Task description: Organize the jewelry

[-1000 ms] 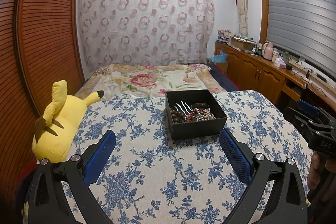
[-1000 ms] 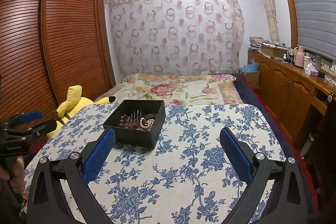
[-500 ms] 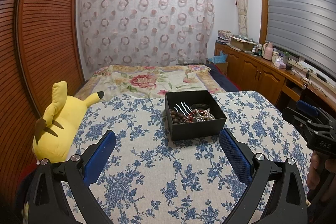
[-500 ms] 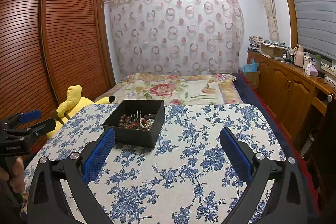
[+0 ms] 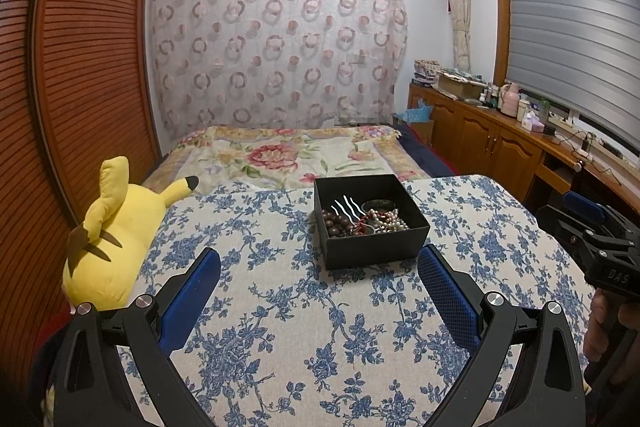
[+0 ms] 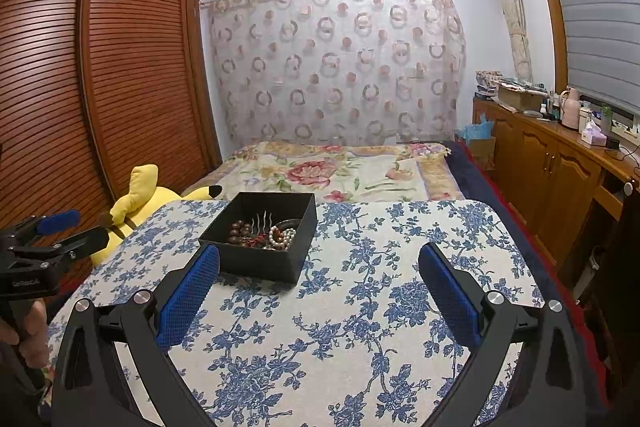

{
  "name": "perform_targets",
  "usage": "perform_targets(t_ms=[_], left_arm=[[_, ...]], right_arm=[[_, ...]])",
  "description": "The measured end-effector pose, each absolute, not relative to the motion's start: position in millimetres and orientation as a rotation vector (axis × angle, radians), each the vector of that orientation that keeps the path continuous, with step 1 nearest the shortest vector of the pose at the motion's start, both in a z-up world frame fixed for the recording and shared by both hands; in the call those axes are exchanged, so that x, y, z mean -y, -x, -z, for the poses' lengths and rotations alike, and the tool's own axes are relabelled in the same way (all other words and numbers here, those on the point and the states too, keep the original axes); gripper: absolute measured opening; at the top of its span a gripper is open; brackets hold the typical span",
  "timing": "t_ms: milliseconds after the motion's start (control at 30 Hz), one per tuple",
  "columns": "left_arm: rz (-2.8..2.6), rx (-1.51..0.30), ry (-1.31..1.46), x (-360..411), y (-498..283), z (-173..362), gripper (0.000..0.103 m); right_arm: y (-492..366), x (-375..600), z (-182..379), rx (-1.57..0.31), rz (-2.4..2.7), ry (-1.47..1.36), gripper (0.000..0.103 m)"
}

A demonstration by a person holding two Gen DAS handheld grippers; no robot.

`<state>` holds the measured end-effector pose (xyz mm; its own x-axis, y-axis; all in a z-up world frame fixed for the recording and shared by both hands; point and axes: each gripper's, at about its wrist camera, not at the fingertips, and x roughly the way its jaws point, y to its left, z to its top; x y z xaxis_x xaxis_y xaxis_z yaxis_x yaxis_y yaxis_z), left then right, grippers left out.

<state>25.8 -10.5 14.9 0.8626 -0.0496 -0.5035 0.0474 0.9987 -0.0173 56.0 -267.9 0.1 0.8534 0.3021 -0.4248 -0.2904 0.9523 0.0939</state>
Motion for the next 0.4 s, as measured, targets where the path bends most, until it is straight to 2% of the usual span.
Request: perform_targets(t_ms=[400], left_arm=[[0.049,-0.53,0.005,11.2,-24.5,-16.4,0.095]], right_arm=[[-56.0,268.2,0.6,-0.451,-0.312,-0.027,0.101]])
